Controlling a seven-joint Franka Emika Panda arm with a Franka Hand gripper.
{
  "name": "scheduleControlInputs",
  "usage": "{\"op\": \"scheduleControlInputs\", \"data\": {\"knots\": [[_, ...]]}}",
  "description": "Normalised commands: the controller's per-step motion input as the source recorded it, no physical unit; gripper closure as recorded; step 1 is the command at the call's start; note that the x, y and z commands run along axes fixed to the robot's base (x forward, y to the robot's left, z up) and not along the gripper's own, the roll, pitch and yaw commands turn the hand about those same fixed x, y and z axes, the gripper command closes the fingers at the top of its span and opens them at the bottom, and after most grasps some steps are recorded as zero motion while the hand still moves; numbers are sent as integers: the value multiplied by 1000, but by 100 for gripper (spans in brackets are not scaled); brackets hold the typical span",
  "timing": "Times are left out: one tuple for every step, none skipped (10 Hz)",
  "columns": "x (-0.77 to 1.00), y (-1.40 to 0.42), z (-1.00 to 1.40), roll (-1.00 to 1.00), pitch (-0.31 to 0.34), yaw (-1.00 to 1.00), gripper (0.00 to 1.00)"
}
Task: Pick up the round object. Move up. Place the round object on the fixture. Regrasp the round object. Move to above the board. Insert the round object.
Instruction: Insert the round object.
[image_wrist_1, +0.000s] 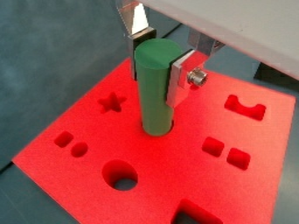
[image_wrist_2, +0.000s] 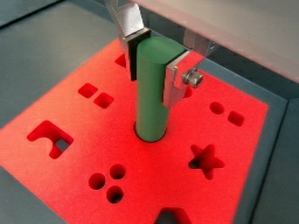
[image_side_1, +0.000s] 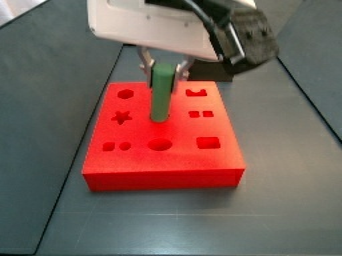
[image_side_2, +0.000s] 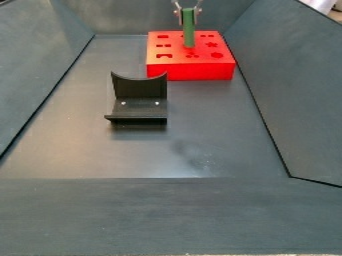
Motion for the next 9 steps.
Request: {"op": "scheduleControlInputs", "data": {"knots": [[131, -14, -254, 0, 0, 0, 100], [26, 0, -380, 0, -53, -83, 100], [0, 117, -517, 23, -124, -109, 100], [-123, 163, -617, 124, -197, -89, 100], [-317, 43, -571, 87, -304, -203, 100], [-351, 0, -474, 49, -360, -249, 100], [-306, 0, -363, 4, -417, -254, 100], [-243, 0, -291, 10, -443, -217, 100], [-234, 83, -286, 56, -431, -174, 100]]}}
